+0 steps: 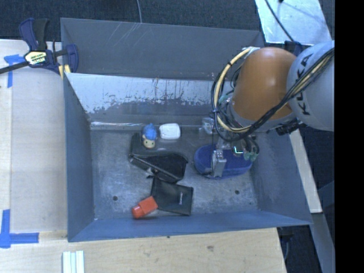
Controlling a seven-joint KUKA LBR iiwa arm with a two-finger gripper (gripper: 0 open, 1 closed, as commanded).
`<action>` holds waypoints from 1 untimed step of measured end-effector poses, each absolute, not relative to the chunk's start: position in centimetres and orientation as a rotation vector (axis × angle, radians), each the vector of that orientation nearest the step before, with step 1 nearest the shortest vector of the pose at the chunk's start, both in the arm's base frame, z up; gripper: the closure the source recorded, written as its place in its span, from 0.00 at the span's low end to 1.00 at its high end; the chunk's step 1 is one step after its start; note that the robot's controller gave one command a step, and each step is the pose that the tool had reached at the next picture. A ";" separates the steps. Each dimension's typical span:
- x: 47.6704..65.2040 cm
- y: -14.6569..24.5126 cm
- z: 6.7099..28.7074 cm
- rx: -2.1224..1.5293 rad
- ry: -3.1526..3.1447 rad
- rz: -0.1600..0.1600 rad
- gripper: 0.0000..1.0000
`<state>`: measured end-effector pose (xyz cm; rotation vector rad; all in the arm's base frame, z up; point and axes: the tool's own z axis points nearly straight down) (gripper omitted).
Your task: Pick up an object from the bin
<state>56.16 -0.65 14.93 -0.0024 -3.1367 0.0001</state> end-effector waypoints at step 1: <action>56.7 -2.8 6.6 -0.002 -3.137 0.000 0.00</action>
Offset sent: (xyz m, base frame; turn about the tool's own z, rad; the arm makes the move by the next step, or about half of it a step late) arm 0.0070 -0.0203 -0.0793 -0.0034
